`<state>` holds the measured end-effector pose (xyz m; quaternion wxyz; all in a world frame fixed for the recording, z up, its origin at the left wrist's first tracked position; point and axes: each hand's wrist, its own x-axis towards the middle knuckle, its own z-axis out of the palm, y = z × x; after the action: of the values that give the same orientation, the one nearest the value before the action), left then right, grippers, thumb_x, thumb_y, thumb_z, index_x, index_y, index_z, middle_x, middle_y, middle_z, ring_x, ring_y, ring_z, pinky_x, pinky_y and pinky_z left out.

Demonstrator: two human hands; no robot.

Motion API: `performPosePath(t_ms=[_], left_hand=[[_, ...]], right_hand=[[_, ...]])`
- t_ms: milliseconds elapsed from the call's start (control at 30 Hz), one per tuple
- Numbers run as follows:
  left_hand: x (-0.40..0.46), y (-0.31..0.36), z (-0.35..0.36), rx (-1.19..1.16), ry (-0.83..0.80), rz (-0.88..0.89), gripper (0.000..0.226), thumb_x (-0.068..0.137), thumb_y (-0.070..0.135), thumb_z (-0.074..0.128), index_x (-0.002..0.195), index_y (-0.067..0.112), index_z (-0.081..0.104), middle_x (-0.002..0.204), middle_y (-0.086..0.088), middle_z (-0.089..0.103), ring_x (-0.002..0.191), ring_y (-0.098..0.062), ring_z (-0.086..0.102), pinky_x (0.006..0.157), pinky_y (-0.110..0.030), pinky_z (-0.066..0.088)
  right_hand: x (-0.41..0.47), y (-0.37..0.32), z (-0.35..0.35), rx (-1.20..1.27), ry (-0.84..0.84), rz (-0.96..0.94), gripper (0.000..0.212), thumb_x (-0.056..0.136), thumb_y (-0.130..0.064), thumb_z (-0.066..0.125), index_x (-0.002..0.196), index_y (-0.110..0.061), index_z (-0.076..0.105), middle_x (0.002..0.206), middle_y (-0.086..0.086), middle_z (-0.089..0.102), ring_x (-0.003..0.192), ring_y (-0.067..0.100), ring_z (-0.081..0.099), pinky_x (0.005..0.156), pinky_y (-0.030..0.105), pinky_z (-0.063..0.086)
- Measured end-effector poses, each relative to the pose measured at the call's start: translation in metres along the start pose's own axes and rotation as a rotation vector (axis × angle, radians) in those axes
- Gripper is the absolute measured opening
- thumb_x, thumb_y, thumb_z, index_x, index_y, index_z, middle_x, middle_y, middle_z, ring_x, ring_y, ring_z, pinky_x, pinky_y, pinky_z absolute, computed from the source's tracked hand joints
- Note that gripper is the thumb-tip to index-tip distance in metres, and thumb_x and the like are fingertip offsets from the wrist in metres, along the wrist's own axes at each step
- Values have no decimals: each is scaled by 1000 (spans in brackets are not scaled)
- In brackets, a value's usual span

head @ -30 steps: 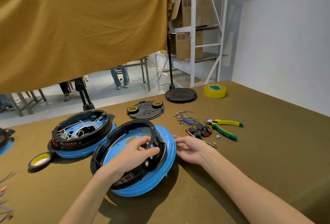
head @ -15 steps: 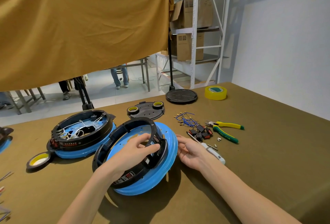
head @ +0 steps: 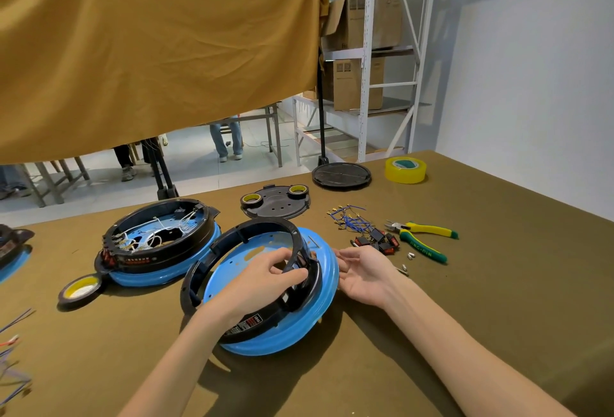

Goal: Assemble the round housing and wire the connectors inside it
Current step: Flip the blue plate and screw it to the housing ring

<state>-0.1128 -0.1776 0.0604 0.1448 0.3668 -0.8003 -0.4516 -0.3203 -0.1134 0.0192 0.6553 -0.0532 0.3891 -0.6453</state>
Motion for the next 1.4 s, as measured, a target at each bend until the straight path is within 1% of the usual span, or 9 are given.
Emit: performPosePath(t_ms=[133, 267, 433, 667, 800, 900, 1067, 1200, 1400], left_hand=[[4, -2, 9, 75, 2, 33, 29, 99, 38, 62, 128, 35, 62, 99, 12, 73, 89, 3, 68, 70, -13, 53], [3, -5, 16, 168, -9, 68, 25, 99, 40, 60, 123, 38, 64, 93, 14, 72, 85, 12, 64, 65, -10, 49], [2, -6, 19, 206, 16, 82, 24, 99, 40, 59, 121, 33, 65, 98, 12, 71, 94, -3, 66, 80, -22, 56], [-3, 0, 21, 266, 167, 111, 17, 96, 33, 61, 80, 27, 60, 88, 2, 58, 88, -13, 56, 78, -35, 50], [4, 11, 16, 118, 146, 34, 21, 95, 20, 60, 114, 15, 69, 99, -7, 73, 86, -21, 66, 77, -33, 54], [8, 15, 16, -33, 223, -32, 44, 97, 26, 64, 137, 22, 46, 97, 5, 72, 90, -5, 66, 68, -19, 46], [4, 10, 26, 78, 414, 117, 44, 96, 33, 68, 139, 29, 58, 93, 17, 67, 87, 2, 64, 66, -9, 46], [-1, 10, 35, 215, 493, 206, 52, 93, 25, 72, 143, 22, 58, 116, 7, 74, 91, -2, 67, 82, -17, 57], [-2, 15, 31, 228, 559, 283, 43, 96, 19, 67, 139, 20, 61, 115, 6, 71, 85, 3, 60, 65, -2, 44]], right_hand=[[-1, -9, -3, -148, 42, 77, 44, 87, -13, 75, 126, 2, 64, 110, 12, 75, 89, 24, 74, 73, 38, 64], [7, -11, -7, -190, 78, 137, 33, 87, -4, 73, 117, 9, 68, 76, 11, 69, 54, 12, 56, 58, 31, 62], [9, -12, -3, -190, 171, 112, 44, 77, 5, 79, 119, 8, 65, 104, 27, 74, 87, 32, 77, 60, 40, 64], [8, -14, -8, -286, 189, 169, 52, 73, 2, 81, 123, 3, 64, 104, 21, 76, 83, 30, 77, 59, 39, 63], [10, -16, -9, -300, 194, 170, 53, 74, 4, 80, 124, 3, 64, 103, 24, 76, 80, 32, 77, 57, 39, 62], [8, -17, -9, -310, 206, 169, 53, 74, 7, 79, 125, 2, 63, 105, 27, 74, 85, 35, 77, 61, 42, 63], [7, -20, -9, -329, 195, 200, 50, 77, 6, 78, 125, 3, 63, 105, 25, 75, 82, 33, 77, 61, 41, 63], [6, -21, -6, -346, 187, 206, 48, 76, 4, 79, 123, 4, 65, 100, 22, 76, 75, 32, 76, 60, 39, 62], [1, -26, 0, -355, 174, 223, 47, 75, 1, 81, 120, 3, 67, 107, 21, 76, 87, 31, 77, 63, 40, 64]])
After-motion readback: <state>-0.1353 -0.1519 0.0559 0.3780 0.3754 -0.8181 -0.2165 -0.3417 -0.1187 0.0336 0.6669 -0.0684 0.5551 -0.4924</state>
